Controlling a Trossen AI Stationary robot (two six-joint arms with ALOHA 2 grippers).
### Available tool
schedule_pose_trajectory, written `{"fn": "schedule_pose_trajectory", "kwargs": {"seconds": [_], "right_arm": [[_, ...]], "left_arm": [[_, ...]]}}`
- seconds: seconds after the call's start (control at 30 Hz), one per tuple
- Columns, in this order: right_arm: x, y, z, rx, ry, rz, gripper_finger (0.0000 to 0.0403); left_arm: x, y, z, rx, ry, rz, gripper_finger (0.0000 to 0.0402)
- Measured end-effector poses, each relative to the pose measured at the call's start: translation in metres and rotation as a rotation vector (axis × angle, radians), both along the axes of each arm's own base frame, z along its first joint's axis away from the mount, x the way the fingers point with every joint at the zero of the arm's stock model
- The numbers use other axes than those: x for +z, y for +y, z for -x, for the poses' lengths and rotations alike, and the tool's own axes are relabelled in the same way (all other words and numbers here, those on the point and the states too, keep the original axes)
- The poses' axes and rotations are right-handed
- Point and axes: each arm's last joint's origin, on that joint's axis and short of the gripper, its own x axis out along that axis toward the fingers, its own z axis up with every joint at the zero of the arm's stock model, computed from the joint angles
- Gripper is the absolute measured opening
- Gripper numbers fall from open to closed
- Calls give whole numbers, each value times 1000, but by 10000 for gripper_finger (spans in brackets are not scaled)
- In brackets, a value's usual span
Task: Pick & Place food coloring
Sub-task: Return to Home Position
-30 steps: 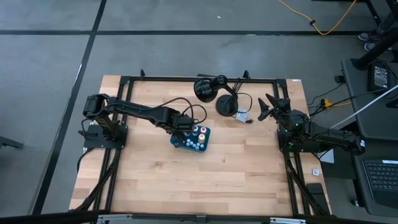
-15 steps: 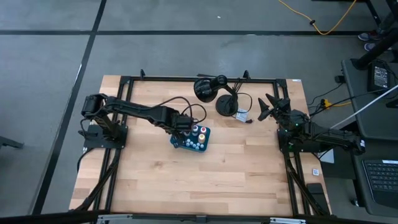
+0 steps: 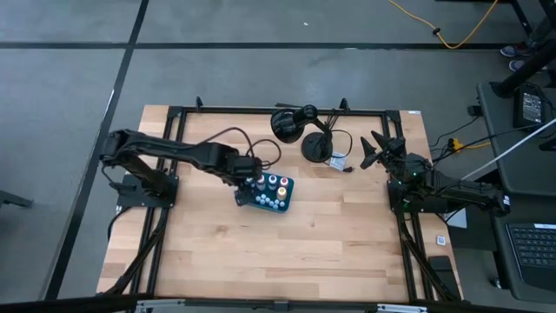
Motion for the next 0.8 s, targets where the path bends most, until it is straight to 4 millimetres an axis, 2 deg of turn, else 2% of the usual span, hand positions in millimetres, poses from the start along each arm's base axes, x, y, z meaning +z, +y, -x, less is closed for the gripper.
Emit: {"fn": "schedule_pose_trajectory", "kwargs": {"seconds": [0.37,0.57,0.67,0.8], "right_arm": [[0,0,0,0,0,0,244],[0,0,0,0,0,0,244],[0,0,0,-1,0,0,244],[0,0,0,0,0,0,244]], "left_arm": [[56,0,41,1,-221,-7,270],[79,-10,66,6,-329,-169,270],[87,-16,79,50,-386,-271,270],[84,-19,98,132,-453,-380,270]]}}
